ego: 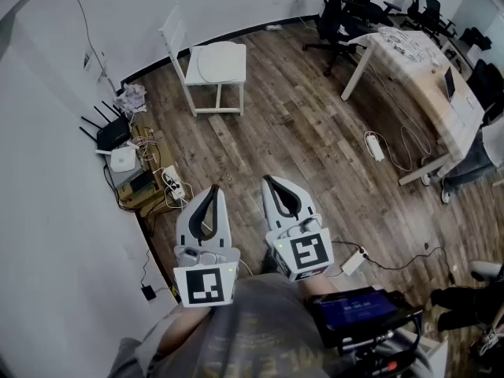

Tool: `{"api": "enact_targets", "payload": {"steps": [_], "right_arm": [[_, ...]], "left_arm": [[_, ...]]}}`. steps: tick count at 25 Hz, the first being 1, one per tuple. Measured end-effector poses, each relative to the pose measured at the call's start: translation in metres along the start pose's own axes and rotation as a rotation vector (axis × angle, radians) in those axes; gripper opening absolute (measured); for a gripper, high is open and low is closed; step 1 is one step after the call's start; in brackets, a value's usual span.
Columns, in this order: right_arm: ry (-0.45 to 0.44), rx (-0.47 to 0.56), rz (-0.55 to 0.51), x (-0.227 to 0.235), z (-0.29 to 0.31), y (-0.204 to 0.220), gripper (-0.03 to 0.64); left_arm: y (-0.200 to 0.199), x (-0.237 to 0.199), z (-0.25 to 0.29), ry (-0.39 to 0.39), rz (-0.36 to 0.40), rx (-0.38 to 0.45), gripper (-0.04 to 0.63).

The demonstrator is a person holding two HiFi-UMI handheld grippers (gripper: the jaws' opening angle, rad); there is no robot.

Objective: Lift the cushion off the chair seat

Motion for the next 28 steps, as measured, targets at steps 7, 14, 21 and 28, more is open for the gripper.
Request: {"api": "enact_targets", "payload": {"steps": [7, 14, 21, 28], "right_arm": [[0.001, 0.005, 0.012, 0.016, -0.005, 0.003, 0.006], [-0.011, 0.007, 0.039, 0.039, -0.010, 0.007, 0.008], [-0.073, -0.034, 0.078, 0.074, -0.014, 0.020, 0.008], [-0.078, -0.085, 0.099, 0.098, -0.017, 0.028, 0.008]], "left_arm": [[0.000, 0.015, 0.009, 0.008, 0.007, -0.011, 0.006], [0.000, 0.036, 0.023, 0.011, 0.022, -0.028, 0.006], [0.001, 0.074, 0.044, 0.012, 0.027, -0.045, 0.006], [0.006, 0.092, 0.061, 0.008, 0.025, -0.078, 0.006]]}}
Point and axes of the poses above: the fingertips, and each gripper's own axes: z forward along the fingers, x to its right, y out of its underside, the point moved 9 cm from there along -z, backward along the fingers, and after that the axes turned 2 degrees about y, right-handed, at the moved point
